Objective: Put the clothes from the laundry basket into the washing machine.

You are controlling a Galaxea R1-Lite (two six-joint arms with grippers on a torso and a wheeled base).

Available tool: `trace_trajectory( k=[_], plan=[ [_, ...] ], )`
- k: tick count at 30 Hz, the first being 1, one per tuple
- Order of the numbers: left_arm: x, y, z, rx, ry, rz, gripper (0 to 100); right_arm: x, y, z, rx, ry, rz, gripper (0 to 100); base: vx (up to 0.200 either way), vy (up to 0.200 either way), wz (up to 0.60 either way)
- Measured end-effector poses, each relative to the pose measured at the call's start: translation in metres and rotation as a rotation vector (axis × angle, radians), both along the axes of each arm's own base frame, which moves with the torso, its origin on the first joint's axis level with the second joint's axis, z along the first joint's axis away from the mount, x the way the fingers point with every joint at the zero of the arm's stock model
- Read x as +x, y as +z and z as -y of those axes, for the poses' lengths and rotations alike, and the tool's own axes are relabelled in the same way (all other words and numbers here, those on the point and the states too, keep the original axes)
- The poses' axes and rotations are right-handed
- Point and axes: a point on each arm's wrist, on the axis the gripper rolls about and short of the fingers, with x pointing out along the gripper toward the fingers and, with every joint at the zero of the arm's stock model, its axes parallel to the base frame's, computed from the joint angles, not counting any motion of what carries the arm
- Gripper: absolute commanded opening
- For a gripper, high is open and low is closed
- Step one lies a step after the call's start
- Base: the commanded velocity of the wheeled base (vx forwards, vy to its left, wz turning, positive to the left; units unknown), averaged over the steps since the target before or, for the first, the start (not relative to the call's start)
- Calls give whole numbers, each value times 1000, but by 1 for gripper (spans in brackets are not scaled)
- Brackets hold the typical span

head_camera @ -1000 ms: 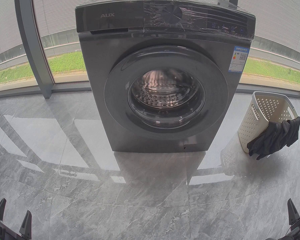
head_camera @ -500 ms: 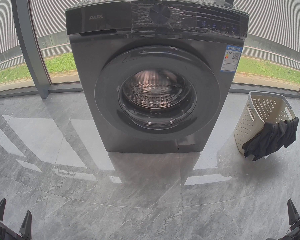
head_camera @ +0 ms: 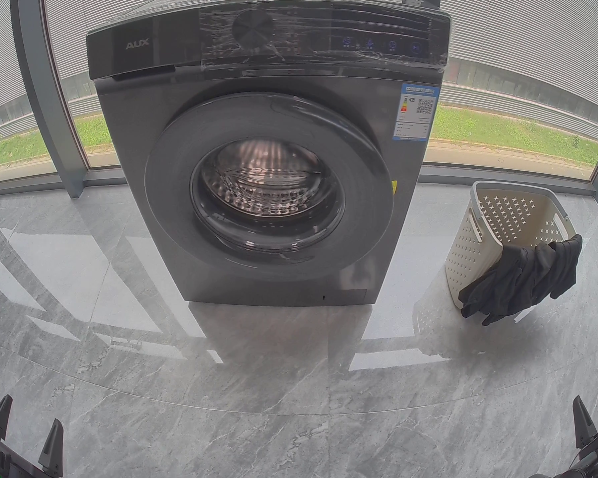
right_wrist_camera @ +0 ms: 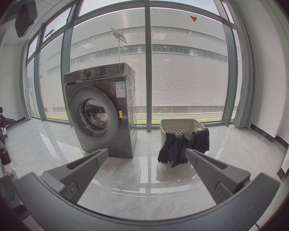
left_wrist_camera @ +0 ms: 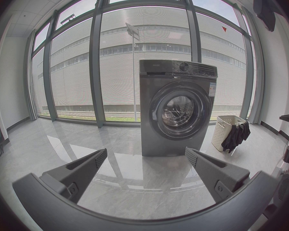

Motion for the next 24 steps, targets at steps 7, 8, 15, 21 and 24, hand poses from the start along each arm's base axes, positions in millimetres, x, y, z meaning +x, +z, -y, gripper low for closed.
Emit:
trace_trajectory(
  k=[7,8,15,21,24],
  plan=[
    [0,0,0,0,0,0,100,0,0,0,0,0,0,100,0,-200,0],
    [0,0,0,0,0,0,100,0,0,0,0,1,0,100,0,-200,0],
    [0,0,0,0,0,0,100,0,0,0,0,0,0,100,0,-200,0],
    [0,0,0,0,0,0,100,0,0,0,0,0,0,100,0,-200,0],
    [0,0,0,0,0,0,100,0,0,0,0,0,0,100,0,-200,0]
  ],
)
